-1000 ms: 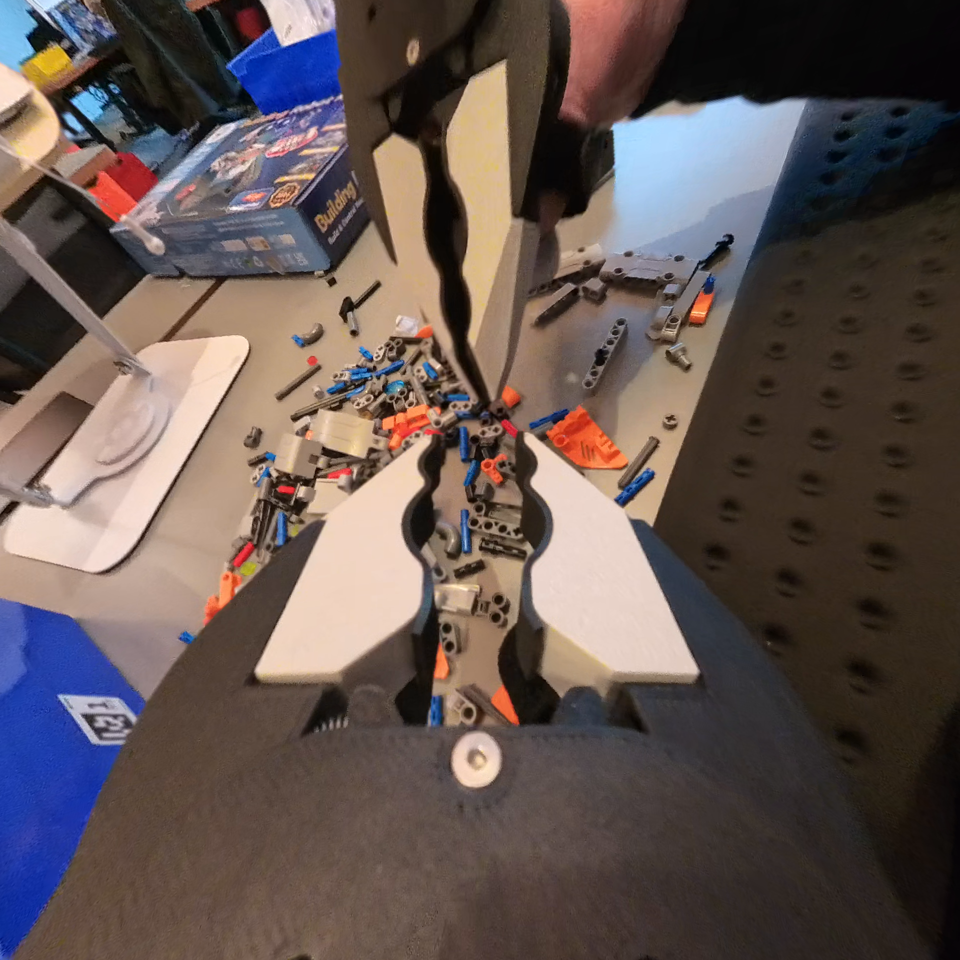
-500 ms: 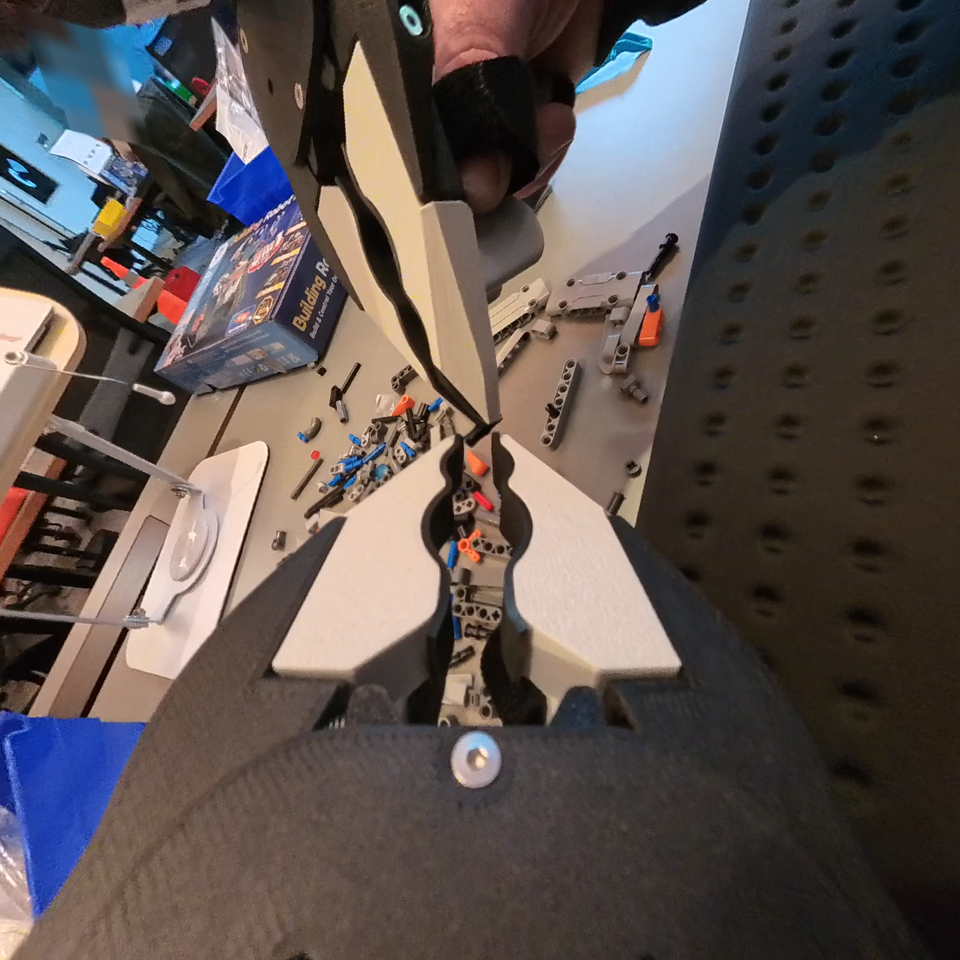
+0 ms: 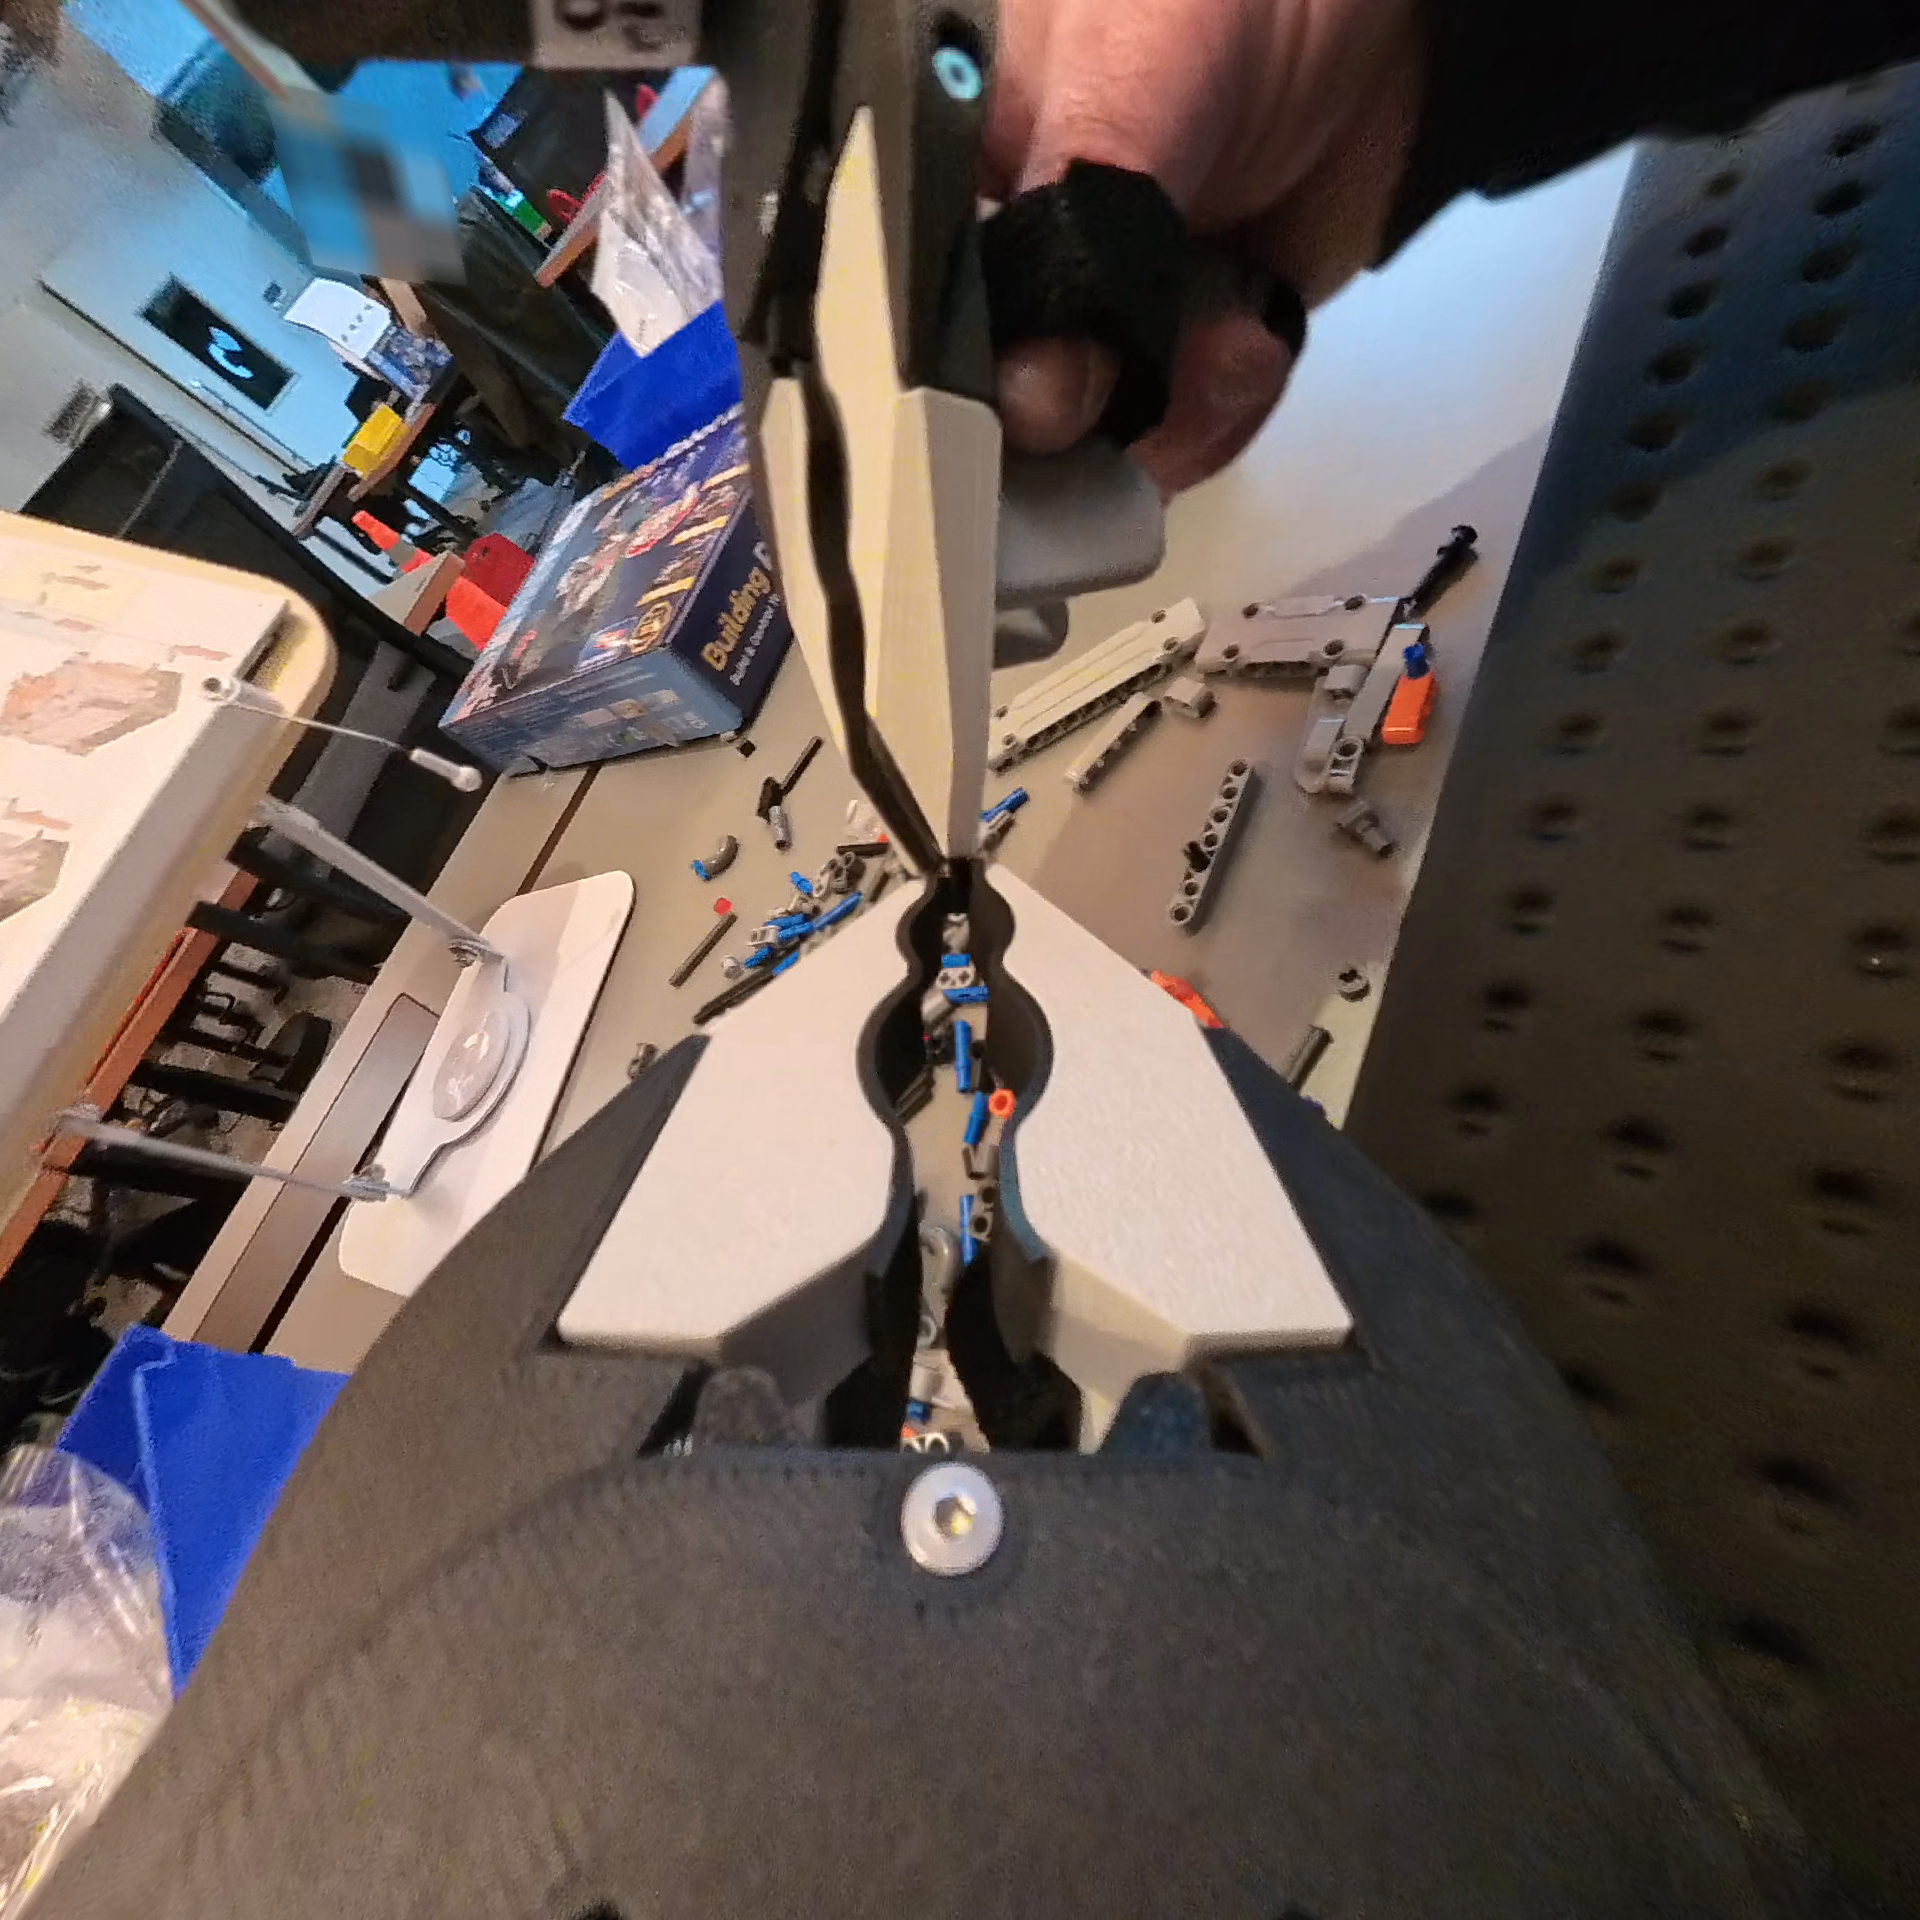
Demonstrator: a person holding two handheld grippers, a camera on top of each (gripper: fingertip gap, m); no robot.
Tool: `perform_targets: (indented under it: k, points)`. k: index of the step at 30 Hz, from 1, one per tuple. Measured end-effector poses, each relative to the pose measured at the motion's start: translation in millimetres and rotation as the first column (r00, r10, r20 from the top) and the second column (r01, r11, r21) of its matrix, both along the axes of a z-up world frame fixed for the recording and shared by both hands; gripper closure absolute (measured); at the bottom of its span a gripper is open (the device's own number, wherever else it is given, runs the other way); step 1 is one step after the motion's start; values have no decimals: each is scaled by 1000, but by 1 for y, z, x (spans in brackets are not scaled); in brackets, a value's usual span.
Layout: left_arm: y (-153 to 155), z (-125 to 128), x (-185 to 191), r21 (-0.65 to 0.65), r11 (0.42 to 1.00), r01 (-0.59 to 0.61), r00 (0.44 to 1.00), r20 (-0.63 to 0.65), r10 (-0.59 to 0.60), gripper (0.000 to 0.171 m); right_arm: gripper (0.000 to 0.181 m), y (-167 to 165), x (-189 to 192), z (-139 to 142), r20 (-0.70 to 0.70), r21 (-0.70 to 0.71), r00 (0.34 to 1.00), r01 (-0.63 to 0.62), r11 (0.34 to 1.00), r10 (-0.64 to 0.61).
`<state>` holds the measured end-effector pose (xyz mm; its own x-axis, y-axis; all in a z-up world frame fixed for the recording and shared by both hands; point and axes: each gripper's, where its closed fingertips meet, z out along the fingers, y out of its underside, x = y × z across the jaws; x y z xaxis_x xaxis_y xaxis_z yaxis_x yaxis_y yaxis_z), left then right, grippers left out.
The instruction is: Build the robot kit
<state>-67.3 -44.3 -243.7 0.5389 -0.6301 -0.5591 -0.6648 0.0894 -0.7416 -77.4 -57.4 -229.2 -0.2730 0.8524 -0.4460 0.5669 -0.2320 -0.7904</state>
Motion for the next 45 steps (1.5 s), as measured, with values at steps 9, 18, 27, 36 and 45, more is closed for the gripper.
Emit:
perform_targets:
  k: [9,18,27,36,45]
  points:
    - [-2,14,-1,38,999,-2,998,60,0,170,171,0,1,10,-101,-17,992,78,997,-79]
    - [-2,16,1,70,997,-14,999,35,12,170,177,-1,3,13,-139,-33,983,115,993,-119]
    - [7,-24,17,-215,974,70,998,8,-70,154,179,22,41,-25,43,271,980,175,946,-194]
    - [10,-86,46,-516,834,196,966,-43,-254,148,179,26,79,-89,343,558,926,-66,827,-157]
    - [8,-96,50,-586,780,219,963,3,-268,165,179,26,72,-93,359,601,926,-131,789,-120]
